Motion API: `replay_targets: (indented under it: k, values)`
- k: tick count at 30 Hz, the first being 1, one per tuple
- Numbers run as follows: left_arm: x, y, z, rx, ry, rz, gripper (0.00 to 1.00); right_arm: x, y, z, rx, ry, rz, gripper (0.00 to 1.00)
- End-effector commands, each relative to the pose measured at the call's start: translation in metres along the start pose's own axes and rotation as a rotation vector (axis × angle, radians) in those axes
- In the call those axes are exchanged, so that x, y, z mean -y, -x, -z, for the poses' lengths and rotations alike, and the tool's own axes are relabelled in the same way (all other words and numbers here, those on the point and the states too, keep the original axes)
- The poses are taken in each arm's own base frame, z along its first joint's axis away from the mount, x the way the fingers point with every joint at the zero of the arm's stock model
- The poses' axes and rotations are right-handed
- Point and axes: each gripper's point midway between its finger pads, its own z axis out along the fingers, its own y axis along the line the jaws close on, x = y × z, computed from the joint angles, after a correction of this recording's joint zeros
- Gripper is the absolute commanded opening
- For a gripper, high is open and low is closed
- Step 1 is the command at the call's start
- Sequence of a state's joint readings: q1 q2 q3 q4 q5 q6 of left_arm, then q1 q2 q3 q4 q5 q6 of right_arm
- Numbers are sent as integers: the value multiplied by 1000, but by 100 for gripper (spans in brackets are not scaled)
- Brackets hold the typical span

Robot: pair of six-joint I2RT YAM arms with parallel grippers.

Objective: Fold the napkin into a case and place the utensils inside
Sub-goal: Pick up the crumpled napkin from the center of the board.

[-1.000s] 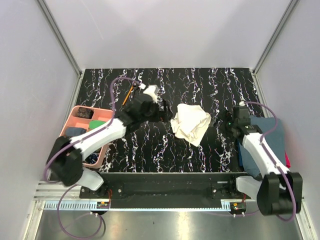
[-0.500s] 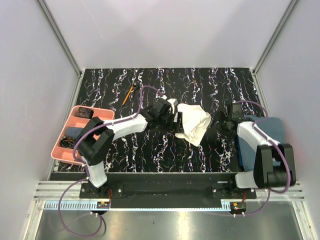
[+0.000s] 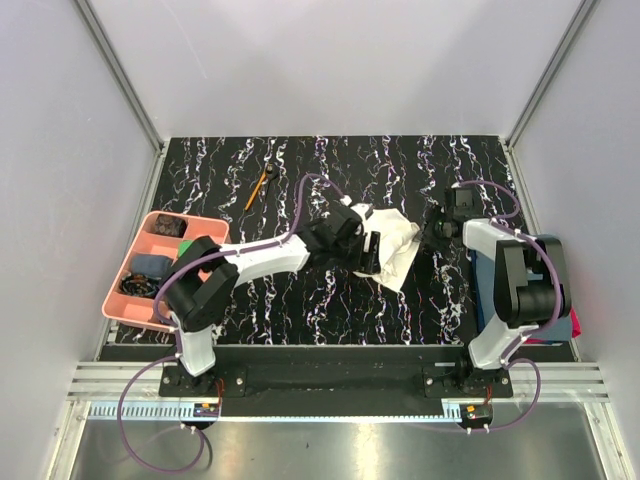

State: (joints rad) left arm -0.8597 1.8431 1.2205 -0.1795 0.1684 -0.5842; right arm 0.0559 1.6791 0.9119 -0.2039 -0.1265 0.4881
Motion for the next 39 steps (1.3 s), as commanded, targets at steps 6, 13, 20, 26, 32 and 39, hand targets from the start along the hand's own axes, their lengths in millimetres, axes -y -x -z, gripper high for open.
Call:
replay_targets:
  k: [6,13,20,26,32,39]
  values:
    - [14,43,10,162,121,-107,77,-19,22,-8,48,81,35,31]
    - [12,52,-6,167,143,-120,75,-27,19,0,61,139,50,0]
    - [12,67,-2,208,174,-156,50,-32,25,24,106,155,61,0]
    - [22,84,29,243,166,-210,10,-36,38,63,206,157,81,0]
    - [47,101,97,327,106,-299,3,-48,61,156,425,196,125,0]
    - [105,115,235,549,-134,-411,0,-62,56,287,665,316,150,0]
